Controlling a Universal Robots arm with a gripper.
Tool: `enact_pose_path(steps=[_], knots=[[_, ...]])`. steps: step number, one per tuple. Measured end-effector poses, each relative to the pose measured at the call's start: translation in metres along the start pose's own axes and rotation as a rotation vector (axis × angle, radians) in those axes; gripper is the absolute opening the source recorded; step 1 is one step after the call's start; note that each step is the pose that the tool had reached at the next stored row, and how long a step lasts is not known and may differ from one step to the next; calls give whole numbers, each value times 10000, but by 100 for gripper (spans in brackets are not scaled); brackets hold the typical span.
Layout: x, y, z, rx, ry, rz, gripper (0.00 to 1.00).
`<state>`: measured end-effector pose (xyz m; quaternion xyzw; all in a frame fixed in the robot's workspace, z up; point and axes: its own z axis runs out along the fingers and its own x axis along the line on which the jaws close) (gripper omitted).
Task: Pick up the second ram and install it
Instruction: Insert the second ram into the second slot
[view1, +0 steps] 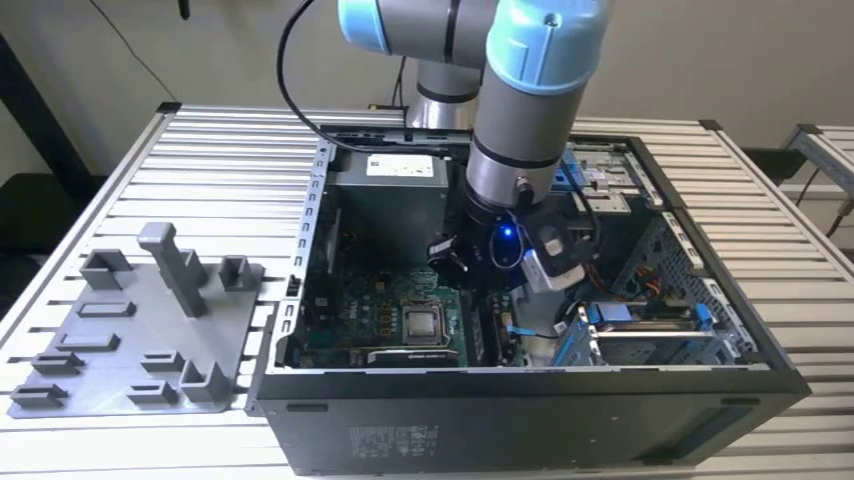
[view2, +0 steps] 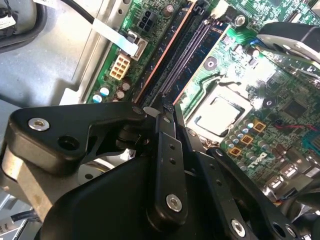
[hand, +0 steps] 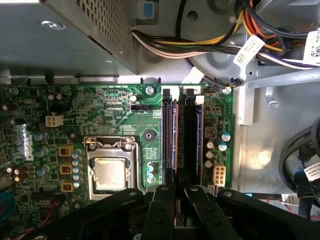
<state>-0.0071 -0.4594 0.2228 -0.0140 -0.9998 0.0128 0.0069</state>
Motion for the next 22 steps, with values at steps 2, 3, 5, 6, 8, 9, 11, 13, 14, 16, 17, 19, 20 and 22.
enact_pose_path(steps=[2,3,5,6,8,9,11,13,14,16,17,19,20,22], knots=[[0,0,0,3,0,-5,14],[0,0,0,3,0,-6,14],[0,0,1,1,0,-7,14],[0,0,1,1,1,-8,14],[0,0,1,1,0,-12,14],[0,0,0,3,0,-20,14],[0,1,-2,8,-3,-84,14],[0,1,-2,10,-13,-204,14],[0,0,-3,11,-17,-248,14],[0,0,0,13,-21,-278,14],[0,1,2,14,-22,-279,14],[0,1,10,11,-24,-280,14],[0,2,15,10,-23,-280,14],[0,1,23,12,-23,-280,14]])
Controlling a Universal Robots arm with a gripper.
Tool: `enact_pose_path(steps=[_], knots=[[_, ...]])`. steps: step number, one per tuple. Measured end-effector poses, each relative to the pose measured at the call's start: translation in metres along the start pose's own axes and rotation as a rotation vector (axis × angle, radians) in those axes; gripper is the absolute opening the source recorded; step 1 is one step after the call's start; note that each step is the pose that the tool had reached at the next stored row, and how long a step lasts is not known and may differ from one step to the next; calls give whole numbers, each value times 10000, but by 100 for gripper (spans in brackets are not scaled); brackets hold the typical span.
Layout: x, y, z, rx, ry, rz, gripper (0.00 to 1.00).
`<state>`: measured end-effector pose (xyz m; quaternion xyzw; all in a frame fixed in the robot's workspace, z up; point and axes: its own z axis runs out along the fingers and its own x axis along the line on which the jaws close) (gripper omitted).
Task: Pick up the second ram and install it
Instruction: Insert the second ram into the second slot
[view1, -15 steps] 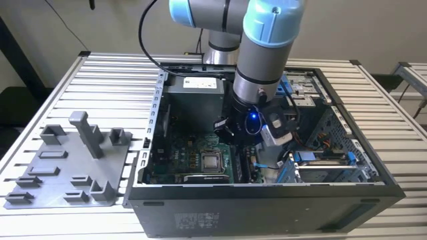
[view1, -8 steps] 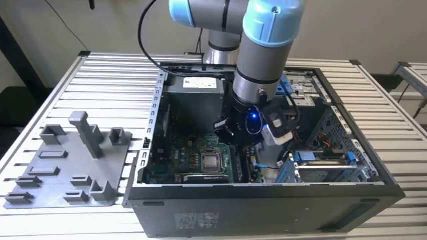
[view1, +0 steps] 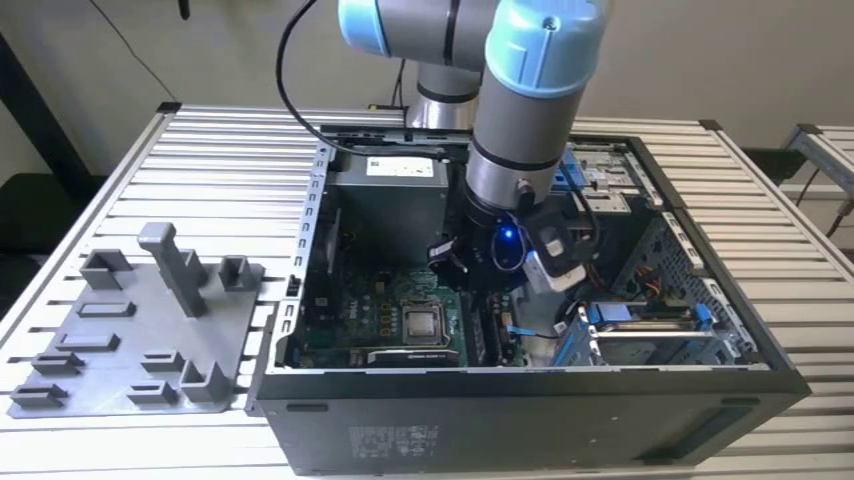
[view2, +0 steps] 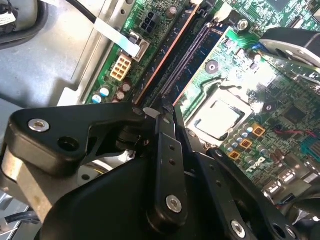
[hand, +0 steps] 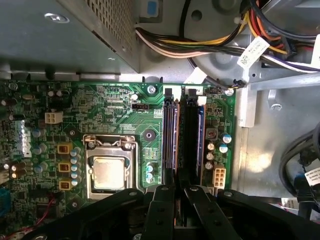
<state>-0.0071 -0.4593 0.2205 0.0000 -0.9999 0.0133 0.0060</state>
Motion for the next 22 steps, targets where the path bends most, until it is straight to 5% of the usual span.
enact_pose_path(steps=[14,18,22], knots=[[-1,2,57,1,1,0,14],[-1,2,59,1,1,0,22],[1,-1,-56,-25,3,7,22]])
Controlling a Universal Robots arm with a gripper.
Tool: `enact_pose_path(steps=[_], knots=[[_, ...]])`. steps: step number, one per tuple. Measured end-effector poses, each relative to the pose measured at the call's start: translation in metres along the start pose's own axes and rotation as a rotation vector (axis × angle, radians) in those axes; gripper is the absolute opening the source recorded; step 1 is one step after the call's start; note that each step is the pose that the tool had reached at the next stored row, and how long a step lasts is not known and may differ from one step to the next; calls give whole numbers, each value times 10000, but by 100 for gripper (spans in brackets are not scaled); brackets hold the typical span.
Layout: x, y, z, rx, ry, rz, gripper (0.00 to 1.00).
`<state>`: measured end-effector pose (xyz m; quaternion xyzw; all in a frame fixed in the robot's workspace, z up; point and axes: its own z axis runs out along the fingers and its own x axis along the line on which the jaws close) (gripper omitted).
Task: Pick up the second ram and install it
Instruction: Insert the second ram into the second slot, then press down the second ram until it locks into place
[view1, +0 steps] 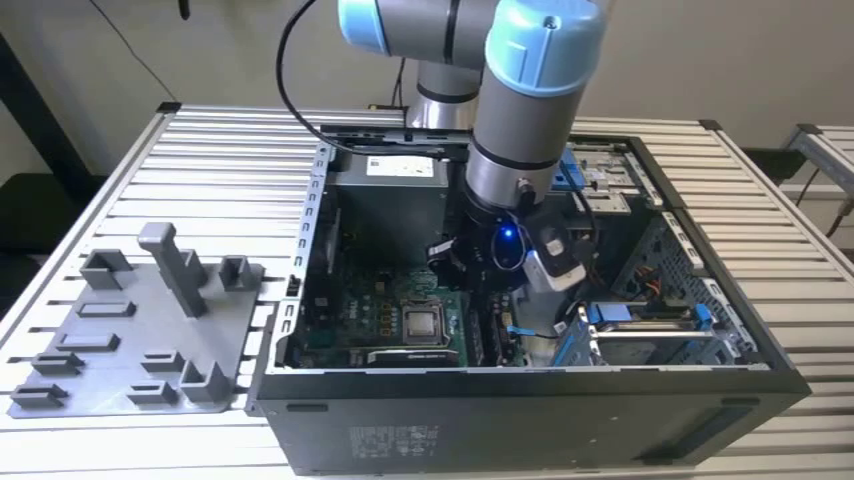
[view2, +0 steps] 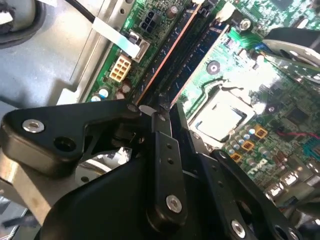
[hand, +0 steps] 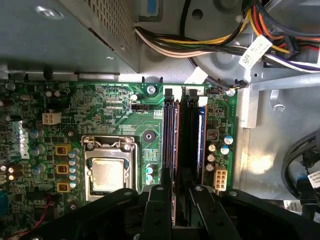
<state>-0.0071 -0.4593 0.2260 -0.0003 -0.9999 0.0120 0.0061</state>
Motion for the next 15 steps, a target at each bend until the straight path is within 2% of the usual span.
enact_pose_path(steps=[3,4,7,8,10,15], knots=[[1,-4,-134,0,2,2,22],[1,-4,-153,4,2,2,22],[1,-3,-155,-3,0,1,22],[1,-4,-157,0,1,1,13],[1,-4,-159,-1,0,2,11],[2,-4,-178,0,1,1,11]])
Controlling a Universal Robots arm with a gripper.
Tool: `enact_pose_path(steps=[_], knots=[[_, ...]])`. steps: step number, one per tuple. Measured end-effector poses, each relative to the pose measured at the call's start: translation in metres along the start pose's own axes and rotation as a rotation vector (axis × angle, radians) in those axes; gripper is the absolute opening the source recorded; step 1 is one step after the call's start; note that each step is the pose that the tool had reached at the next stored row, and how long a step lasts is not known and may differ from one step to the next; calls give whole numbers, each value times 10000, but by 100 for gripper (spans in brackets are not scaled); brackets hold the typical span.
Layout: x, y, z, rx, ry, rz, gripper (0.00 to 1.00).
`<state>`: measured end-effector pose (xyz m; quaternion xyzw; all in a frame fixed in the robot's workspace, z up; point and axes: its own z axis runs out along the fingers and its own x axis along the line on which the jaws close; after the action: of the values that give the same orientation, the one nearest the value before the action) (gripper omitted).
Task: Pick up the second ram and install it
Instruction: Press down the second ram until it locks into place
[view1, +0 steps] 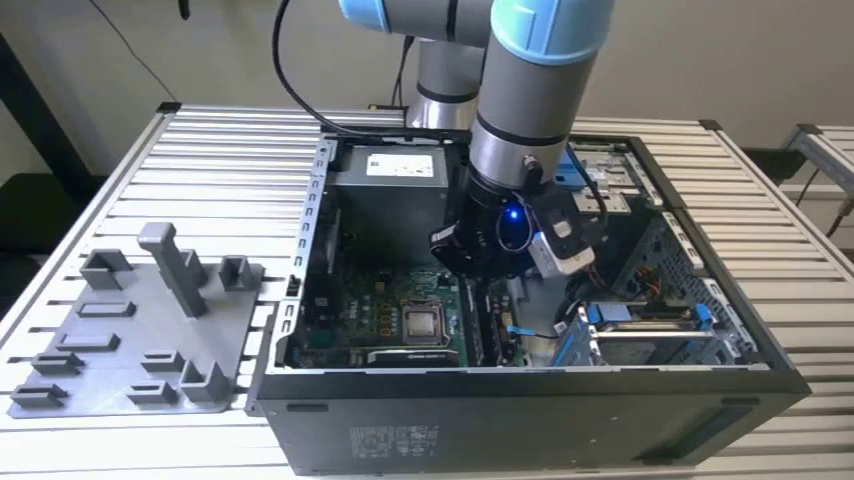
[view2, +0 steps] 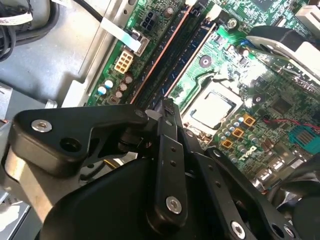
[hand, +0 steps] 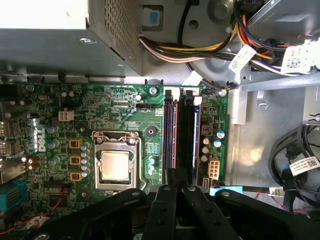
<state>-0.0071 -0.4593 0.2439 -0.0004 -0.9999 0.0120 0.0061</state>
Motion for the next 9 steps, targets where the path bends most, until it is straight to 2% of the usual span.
enact_pose_path(steps=[9], knots=[[0,0,-11,0,0,0,11]])
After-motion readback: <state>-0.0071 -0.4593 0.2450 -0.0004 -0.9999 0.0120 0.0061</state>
